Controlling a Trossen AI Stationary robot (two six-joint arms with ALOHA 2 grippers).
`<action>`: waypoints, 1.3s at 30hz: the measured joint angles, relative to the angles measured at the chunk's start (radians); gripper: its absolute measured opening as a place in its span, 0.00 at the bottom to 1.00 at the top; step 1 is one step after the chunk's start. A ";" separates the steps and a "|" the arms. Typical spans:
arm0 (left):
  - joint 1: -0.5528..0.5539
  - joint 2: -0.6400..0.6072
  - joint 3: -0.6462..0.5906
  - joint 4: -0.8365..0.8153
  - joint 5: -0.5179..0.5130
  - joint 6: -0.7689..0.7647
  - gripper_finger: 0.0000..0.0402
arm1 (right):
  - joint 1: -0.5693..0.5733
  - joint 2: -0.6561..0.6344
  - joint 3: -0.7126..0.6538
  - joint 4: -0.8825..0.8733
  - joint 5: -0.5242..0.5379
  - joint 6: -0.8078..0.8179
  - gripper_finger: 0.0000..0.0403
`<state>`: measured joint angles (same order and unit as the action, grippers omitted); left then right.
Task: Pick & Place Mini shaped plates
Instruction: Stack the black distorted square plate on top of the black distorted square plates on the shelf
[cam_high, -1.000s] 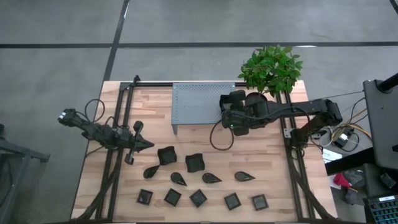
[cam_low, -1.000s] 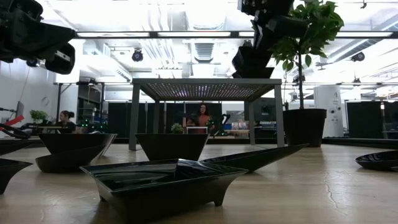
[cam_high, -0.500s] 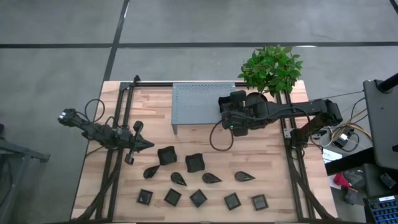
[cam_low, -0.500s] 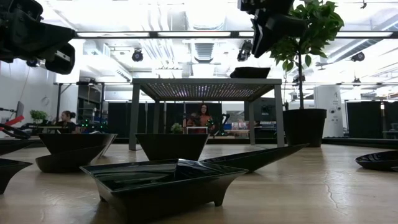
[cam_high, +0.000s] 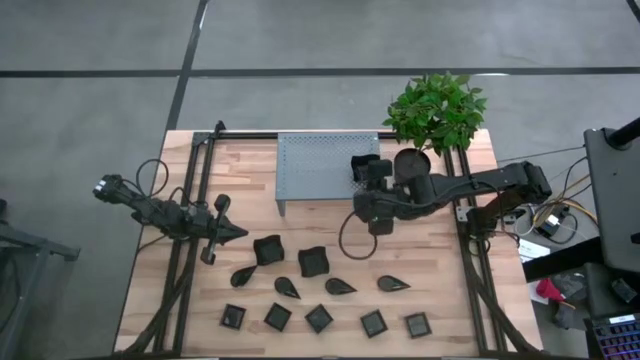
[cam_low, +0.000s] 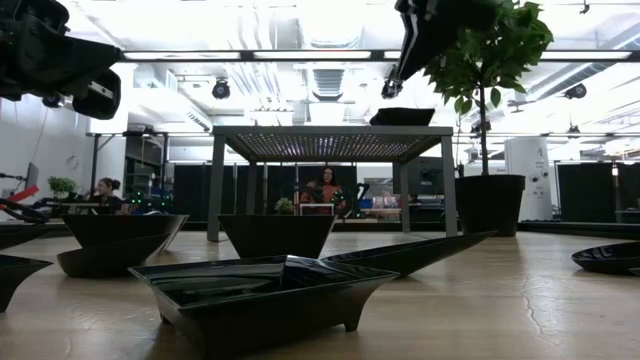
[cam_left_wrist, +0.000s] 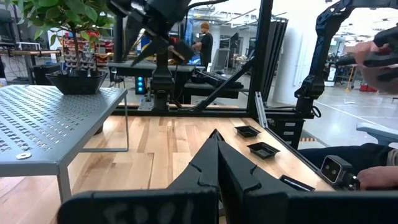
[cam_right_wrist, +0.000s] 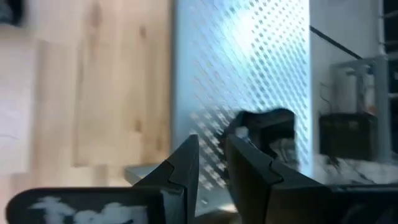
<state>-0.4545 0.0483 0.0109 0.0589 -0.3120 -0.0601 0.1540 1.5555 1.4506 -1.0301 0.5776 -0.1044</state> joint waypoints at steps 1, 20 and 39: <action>0.000 0.000 0.000 0.000 0.000 0.000 0.00 | 0.008 0.000 0.000 0.007 -0.010 0.003 0.19; 0.000 0.000 0.000 0.000 0.000 0.000 0.00 | 0.172 0.000 0.000 0.219 -0.198 0.028 0.21; 0.001 0.001 0.000 0.000 0.000 0.000 0.00 | 0.186 0.122 -0.002 0.462 -0.220 0.042 0.20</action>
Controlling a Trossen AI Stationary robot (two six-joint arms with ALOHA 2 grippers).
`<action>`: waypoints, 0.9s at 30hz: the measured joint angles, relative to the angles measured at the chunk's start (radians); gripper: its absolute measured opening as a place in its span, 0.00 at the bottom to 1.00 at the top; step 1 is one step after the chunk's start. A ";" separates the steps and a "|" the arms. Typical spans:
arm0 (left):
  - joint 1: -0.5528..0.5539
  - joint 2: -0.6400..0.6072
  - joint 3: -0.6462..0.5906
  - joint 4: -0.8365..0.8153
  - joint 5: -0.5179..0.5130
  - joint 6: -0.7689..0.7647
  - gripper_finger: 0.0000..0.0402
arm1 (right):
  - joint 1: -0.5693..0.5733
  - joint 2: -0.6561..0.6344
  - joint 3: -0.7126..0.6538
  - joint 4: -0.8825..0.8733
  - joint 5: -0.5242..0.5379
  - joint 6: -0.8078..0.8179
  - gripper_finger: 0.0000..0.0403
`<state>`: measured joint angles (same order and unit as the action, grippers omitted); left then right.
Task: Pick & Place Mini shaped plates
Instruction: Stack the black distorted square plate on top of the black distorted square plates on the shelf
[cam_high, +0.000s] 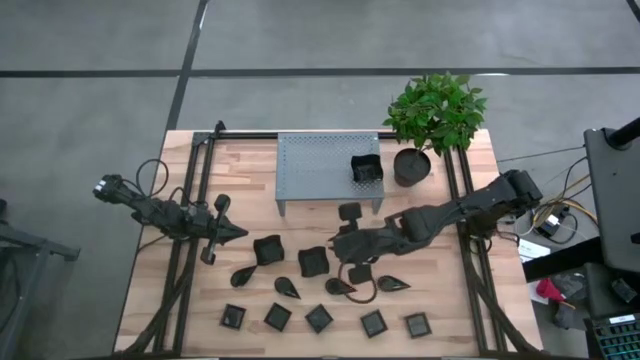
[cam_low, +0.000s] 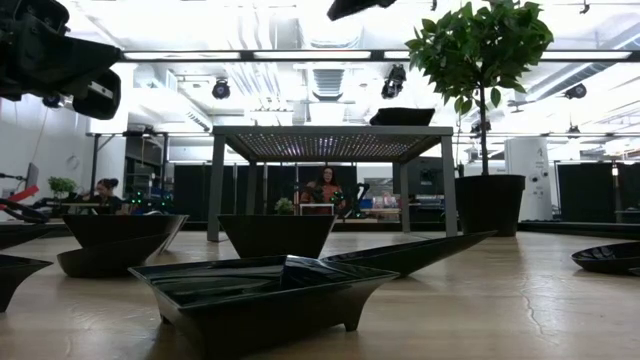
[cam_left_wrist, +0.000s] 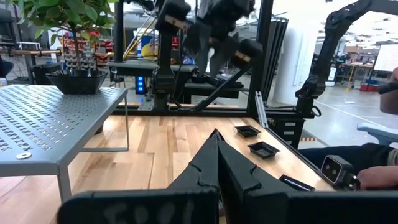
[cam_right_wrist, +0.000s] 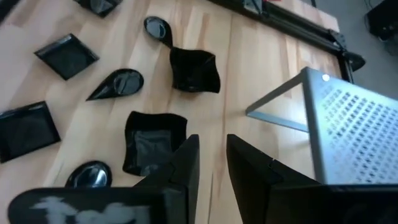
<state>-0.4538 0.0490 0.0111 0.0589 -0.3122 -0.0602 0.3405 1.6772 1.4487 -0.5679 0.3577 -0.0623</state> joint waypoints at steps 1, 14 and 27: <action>0.000 0.000 0.000 0.000 0.000 0.000 0.00 | 0.000 0.012 0.000 -0.001 0.000 0.001 0.20; 0.000 0.001 0.000 0.000 0.000 0.000 0.00 | 0.002 0.130 0.000 0.037 0.001 0.036 0.15; -0.001 0.001 0.000 0.000 0.000 0.000 0.00 | 0.002 0.157 0.000 0.090 0.000 0.061 0.16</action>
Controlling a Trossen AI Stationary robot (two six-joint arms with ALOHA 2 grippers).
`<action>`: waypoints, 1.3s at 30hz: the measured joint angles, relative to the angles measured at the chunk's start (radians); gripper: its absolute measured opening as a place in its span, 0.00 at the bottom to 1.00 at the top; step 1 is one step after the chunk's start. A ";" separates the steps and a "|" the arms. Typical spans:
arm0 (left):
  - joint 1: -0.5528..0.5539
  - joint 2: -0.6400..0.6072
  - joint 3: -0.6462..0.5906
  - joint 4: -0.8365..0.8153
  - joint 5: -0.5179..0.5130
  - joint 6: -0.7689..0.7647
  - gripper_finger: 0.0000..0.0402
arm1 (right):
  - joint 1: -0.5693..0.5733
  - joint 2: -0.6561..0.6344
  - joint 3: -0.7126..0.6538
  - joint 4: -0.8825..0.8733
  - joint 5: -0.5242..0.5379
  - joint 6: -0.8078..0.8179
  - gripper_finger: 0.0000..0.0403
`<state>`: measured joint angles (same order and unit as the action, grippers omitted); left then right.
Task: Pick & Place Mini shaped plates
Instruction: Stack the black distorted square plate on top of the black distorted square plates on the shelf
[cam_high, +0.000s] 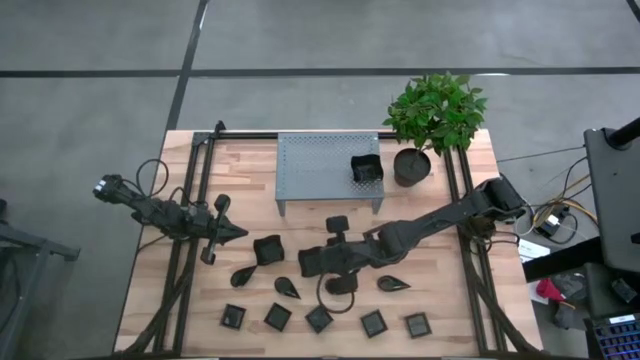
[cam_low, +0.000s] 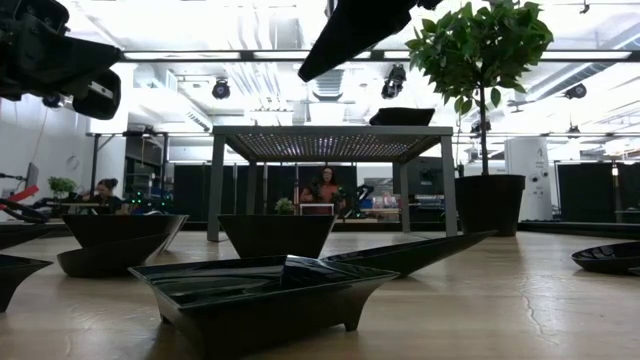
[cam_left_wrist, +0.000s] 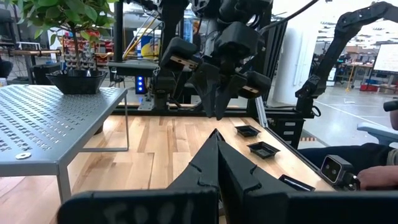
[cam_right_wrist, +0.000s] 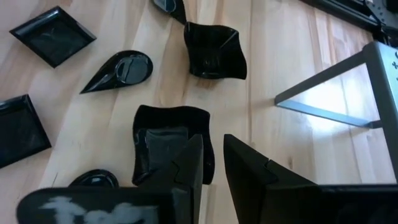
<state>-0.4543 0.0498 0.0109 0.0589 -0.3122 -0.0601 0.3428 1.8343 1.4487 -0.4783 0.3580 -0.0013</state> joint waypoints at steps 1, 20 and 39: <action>0.000 0.000 0.000 0.000 0.000 0.000 0.00 | 0.000 0.000 0.000 0.001 0.000 0.006 0.16; 0.001 0.000 0.000 0.000 0.000 0.000 0.00 | 0.028 0.000 -0.002 0.011 -0.094 0.010 0.13; 0.001 0.000 0.000 0.000 0.000 0.000 0.00 | 0.043 0.154 -0.003 0.071 -0.123 -0.002 0.28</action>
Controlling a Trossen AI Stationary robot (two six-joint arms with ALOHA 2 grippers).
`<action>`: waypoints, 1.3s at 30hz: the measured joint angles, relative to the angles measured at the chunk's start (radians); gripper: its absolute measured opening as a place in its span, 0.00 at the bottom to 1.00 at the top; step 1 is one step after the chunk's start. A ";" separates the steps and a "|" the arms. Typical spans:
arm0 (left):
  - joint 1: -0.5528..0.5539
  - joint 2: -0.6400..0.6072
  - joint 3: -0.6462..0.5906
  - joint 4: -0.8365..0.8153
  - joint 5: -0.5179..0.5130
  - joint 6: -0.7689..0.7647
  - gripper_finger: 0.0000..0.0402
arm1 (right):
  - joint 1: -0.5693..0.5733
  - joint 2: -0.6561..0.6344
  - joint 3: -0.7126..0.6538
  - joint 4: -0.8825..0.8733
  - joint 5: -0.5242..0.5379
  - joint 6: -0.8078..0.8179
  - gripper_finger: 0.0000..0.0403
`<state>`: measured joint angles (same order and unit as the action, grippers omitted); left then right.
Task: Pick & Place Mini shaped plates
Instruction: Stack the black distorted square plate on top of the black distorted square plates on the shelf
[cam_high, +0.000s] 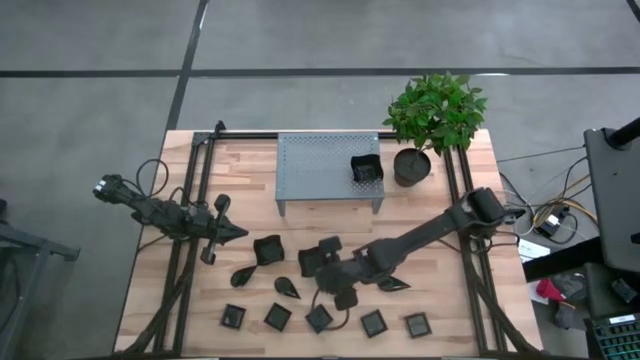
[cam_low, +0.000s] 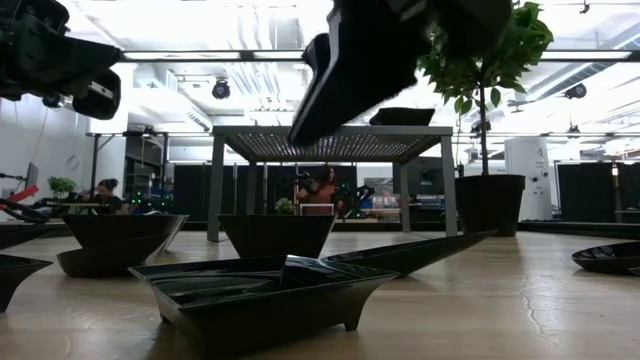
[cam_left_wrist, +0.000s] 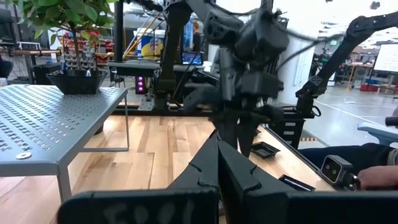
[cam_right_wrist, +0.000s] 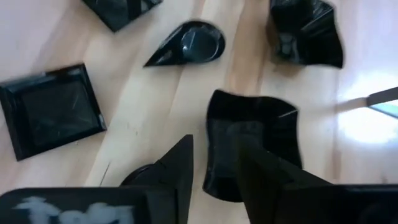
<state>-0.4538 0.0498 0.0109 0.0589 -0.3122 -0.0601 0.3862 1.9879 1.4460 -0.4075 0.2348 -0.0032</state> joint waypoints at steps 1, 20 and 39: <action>0.000 0.000 0.000 0.000 0.000 0.000 0.00 | 0.000 0.009 0.000 0.000 0.000 -0.001 0.29; 0.000 0.000 0.000 0.000 0.000 0.000 0.00 | -0.003 0.027 -0.053 0.085 0.003 0.000 0.29; 0.000 0.000 0.000 0.000 0.000 0.000 0.00 | -0.011 0.027 -0.137 0.165 0.002 0.030 0.25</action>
<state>-0.4538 0.0502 0.0109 0.0589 -0.3122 -0.0601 0.3748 2.0151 1.3087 -0.2421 0.2371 0.0273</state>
